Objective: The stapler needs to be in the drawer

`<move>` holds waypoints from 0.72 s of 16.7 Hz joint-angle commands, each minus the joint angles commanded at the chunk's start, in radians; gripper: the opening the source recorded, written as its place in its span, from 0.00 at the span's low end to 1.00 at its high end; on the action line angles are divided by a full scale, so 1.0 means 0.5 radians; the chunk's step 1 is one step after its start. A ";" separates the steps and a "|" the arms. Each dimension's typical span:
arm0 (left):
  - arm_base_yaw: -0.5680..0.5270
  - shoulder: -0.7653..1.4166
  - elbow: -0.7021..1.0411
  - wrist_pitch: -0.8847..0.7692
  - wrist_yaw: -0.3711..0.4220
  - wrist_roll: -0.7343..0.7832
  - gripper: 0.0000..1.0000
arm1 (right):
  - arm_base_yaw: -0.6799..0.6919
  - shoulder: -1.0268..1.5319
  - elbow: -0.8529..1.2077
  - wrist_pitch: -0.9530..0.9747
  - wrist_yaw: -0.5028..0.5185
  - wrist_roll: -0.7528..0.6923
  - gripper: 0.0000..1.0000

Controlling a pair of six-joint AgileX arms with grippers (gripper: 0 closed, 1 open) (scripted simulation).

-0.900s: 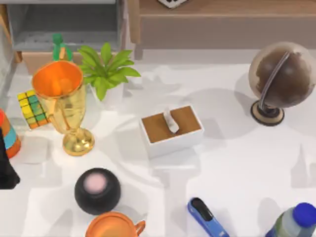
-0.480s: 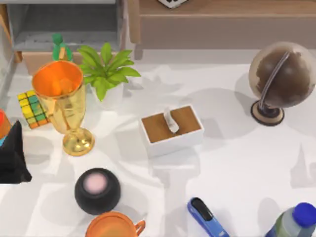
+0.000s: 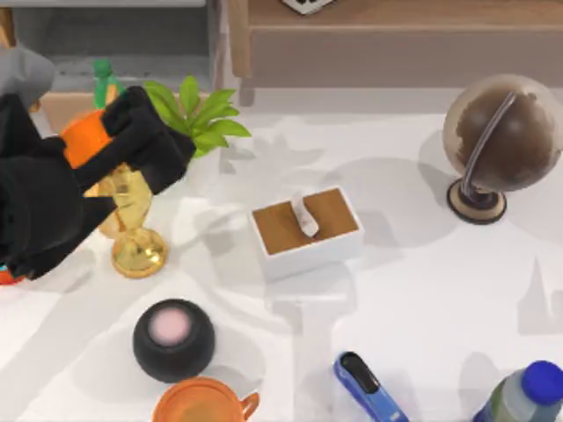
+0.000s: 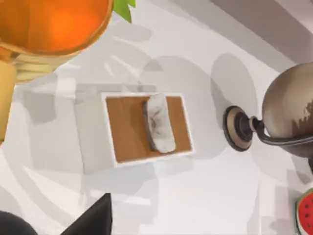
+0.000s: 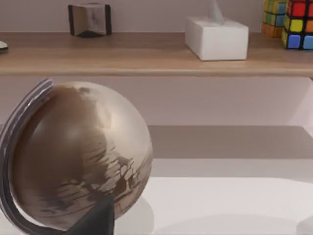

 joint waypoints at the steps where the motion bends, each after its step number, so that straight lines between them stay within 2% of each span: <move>1: -0.113 0.248 0.194 -0.110 0.001 -0.216 1.00 | 0.000 0.000 0.000 0.000 0.000 0.000 1.00; 4: -0.433 0.979 0.717 -0.420 -0.008 -0.802 1.00 | 0.000 0.000 0.000 0.000 0.000 0.000 1.00; 7: -0.707 1.594 1.103 -0.684 -0.031 -1.247 1.00 | 0.000 0.000 0.000 0.000 0.000 0.000 1.00; 12: -1.011 2.221 1.434 -0.976 -0.083 -1.613 1.00 | 0.000 0.000 0.000 0.000 0.000 0.000 1.00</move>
